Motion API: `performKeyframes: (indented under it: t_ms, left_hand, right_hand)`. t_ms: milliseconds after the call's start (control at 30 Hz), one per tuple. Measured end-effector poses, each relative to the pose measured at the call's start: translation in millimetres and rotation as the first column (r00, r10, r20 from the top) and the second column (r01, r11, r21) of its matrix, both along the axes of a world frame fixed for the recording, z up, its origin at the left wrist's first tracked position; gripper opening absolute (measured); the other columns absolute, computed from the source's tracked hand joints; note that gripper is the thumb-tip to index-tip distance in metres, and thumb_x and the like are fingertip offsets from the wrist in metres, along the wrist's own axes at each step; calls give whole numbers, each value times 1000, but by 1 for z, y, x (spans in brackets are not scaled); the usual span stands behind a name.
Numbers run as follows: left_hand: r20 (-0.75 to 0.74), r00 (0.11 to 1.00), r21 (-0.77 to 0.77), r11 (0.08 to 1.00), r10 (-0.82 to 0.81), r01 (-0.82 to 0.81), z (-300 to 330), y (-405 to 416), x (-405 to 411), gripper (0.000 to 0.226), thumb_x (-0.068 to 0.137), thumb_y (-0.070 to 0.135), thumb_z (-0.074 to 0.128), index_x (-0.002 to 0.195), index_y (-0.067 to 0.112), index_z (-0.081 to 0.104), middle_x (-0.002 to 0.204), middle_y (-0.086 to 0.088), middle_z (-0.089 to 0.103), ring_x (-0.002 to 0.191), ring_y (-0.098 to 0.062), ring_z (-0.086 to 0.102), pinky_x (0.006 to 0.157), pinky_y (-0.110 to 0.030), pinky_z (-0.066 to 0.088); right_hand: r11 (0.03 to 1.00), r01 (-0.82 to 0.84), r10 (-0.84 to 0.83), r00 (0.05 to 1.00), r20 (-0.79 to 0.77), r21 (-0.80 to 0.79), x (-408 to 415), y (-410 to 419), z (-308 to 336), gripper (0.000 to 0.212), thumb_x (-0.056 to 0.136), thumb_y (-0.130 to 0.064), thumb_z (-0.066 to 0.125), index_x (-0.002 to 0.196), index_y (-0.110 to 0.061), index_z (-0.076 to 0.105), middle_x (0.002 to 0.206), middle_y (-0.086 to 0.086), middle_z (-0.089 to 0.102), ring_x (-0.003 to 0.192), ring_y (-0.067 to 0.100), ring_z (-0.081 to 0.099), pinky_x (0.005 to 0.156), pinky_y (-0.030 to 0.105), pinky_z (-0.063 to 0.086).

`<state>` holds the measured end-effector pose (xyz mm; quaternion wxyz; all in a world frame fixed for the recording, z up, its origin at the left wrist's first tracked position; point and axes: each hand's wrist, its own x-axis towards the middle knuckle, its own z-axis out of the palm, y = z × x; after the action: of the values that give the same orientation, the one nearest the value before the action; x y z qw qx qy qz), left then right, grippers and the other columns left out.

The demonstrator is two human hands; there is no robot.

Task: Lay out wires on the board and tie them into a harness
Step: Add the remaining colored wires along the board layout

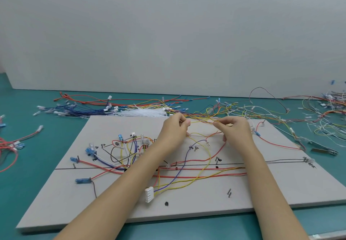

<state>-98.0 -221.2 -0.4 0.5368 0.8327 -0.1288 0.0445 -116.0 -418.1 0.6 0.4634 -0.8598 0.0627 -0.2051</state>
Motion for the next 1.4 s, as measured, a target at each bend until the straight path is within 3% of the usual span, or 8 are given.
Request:
performKeyframes:
  t_ms: [200,333,533,667,800,900,1100,1400]
  left_hand:
    - [87,996,192,980,35,-51,0,6,2,16,100,18,48,93,7,59,88,-4,60,83,-24,58,75,-35,45]
    - [136,991,265,963,12,-48,4,3,-1,17,100,16,48,95,6,60,95,-8,62,85,-23,54,77,-36,45]
    - [134,991,288,957,-22,-18,7,-2,-6,18,101,16,45,99,5,59,100,-8,60,90,-22,52,80,-35,44]
    - [141,987,367,930,-77,20,8,-6,-5,20,101,16,45,105,6,62,104,-5,60,98,-22,54,83,-34,45]
    - [190,961,273,951,-199,143,8,-14,-13,26,100,14,49,118,10,66,102,-2,63,87,-11,51,75,-19,36]
    - [228,937,307,933,-265,189,10,-22,-15,27,102,15,42,116,14,65,87,1,57,83,-19,51,75,-31,43]
    - [256,941,642,766,-219,3,3,-34,-15,36,103,43,25,112,21,53,111,-5,63,103,-30,57,71,-36,37]
    - [199,966,789,612,-165,-58,3,-39,-7,29,103,26,33,110,17,59,115,-11,62,105,-33,58,71,-32,32]
  right_hand:
    - [925,-114,111,993,31,362,-5,-8,10,2,81,-14,76,82,-13,75,66,-2,69,37,12,48,37,16,32]
    - [911,-78,64,997,49,405,-2,-6,10,1,85,-12,72,86,-11,72,55,-2,55,38,8,42,36,17,32]
    - [853,-71,39,997,72,518,0,-8,12,10,88,-8,66,81,-14,69,66,4,50,45,9,40,35,19,29]
    - [843,-70,35,997,74,533,-1,-8,12,10,86,-12,69,77,-16,69,66,4,49,48,12,38,36,19,27]
    - [900,-133,110,991,78,414,-5,2,11,5,81,-10,74,78,-13,73,50,-13,50,44,3,37,40,14,30]
    - [906,-196,176,981,86,376,-6,8,10,3,79,-6,75,81,-9,75,49,-16,55,45,1,38,42,11,30]
    - [867,-179,181,983,41,465,-7,6,12,13,79,-12,76,68,-14,70,51,-6,41,46,8,31,41,18,24]
    - [771,-192,185,980,74,607,-4,1,14,7,88,-15,68,81,-16,66,49,-8,45,41,7,39,36,15,26]
